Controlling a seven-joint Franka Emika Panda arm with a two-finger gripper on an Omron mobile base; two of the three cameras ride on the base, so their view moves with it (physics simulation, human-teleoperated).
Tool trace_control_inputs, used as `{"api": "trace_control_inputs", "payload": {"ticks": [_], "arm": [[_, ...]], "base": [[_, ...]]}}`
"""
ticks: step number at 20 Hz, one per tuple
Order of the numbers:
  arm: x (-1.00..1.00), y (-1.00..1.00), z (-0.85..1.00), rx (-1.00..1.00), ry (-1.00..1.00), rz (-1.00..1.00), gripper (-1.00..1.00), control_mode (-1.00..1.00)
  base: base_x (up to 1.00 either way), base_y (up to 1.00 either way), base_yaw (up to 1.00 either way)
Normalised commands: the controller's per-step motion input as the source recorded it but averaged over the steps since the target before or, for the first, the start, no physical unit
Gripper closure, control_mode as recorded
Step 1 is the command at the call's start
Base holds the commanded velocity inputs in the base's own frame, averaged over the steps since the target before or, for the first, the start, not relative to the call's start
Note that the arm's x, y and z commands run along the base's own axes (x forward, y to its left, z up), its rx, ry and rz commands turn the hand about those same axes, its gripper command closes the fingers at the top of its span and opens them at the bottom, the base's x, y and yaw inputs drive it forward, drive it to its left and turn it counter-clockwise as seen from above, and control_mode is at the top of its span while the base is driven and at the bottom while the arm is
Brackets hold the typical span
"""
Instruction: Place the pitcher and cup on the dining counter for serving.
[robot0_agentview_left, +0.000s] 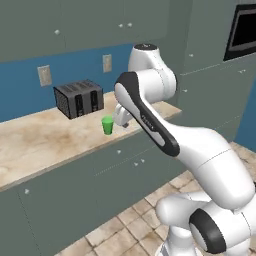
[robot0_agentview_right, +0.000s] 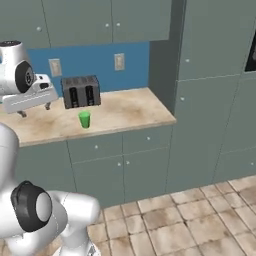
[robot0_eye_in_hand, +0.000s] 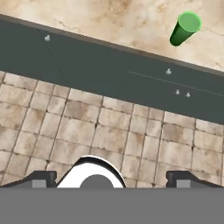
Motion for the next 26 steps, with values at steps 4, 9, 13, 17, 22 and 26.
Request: {"api": "trace_control_inputs", "payload": {"ticks": [4, 9, 13, 17, 22, 26], "arm": [[0.0, 0.0, 0.0, 0.0, 0.0, 0.0, -1.0, 1.0], [0.0, 0.0, 0.0, 0.0, 0.0, 0.0, -1.0, 1.0], [0.0, 0.0, 0.0, 0.0, 0.0, 0.0, -1.0, 1.0], [0.0, 0.0, 0.0, 0.0, 0.0, 0.0, -1.0, 1.0], [0.0, -0.01, 0.0, 0.02, 0.0, 0.01, -1.0, -1.0], [0.22, -0.23, -0.34, 0.02, 0.01, -0.03, -1.0, -1.0]], "base": [[0.8, -0.72, 0.54], [0.92, -0.17, 0.33], [0.64, -0.01, 0.03], [0.62, 0.0, 0.0], [0.21, 0.0, 0.0], [0.0, 0.0, 0.0]]}}
